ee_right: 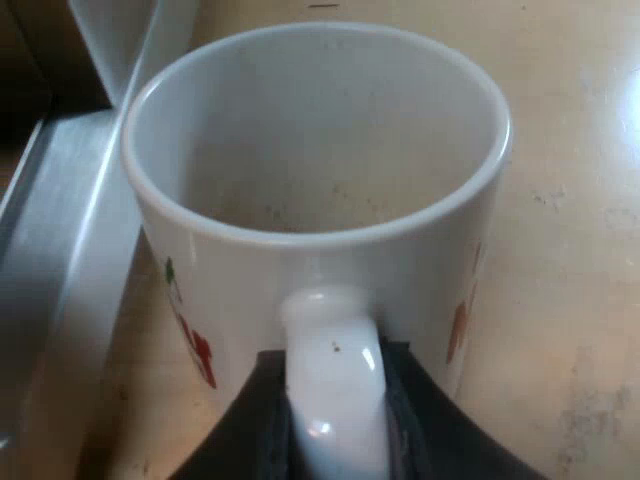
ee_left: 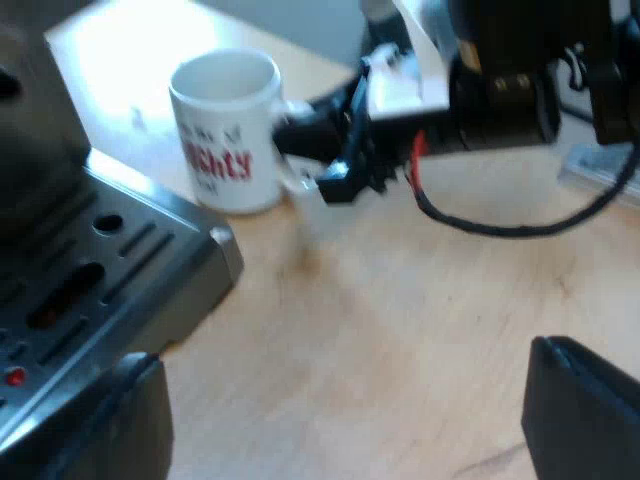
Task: Place mug into machine
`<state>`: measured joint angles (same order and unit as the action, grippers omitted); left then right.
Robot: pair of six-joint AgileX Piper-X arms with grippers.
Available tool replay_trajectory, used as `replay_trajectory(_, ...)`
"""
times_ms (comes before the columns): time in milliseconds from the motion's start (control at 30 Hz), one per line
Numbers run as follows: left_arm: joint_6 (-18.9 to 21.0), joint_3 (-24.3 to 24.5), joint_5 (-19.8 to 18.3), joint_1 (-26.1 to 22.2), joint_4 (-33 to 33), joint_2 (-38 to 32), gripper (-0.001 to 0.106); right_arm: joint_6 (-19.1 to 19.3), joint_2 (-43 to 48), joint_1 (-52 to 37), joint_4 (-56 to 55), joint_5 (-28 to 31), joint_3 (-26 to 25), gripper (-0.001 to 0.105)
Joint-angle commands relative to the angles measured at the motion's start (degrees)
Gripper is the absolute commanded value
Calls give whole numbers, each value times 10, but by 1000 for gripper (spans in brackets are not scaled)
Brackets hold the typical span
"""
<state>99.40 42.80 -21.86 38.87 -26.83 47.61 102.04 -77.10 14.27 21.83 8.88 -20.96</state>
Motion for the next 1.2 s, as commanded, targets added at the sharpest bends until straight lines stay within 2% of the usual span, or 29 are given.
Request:
replay_trajectory(33, 11, 4, 26, 3, -22, -40, 73, 11, 62, 6, -41, -1, -5, 0)
replay_trajectory(133, 11, 4, 59, 3, -63, -72, 73, 11, 127, 20, -103, 0, -5, 0)
replay_trajectory(367, 11, 4, 73, 3, -126, -157, 73, 18, 275, 75, -287, 5, -27, 0)
replay_trajectory(500, 20, 4, 106, 3, -163, -215, 73, 19, 351, 121, -390, 17, -53, 0)
replay_trajectory(633, 36, 4, 119, 3, -202, -264, 73, 10, 404, 171, -459, 39, -79, 0)
replay_trajectory(867, 45, 4, 146, 3, -270, -333, 73, 1, 440, 263, -535, 75, -122, 0)
replay_trajectory(933, 50, 4, 157, 3, -289, -350, 73, -15, 440, 309, -542, 89, -135, 0)
replay_trajectory(1067, 56, 4, 174, 3, -292, -357, 73, -42, 428, 345, -538, 91, -136, 0)
replay_trajectory(1200, 63, -4, 185, 3, -290, -357, 73, -46, 393, 364, -516, 90, -136, 0)
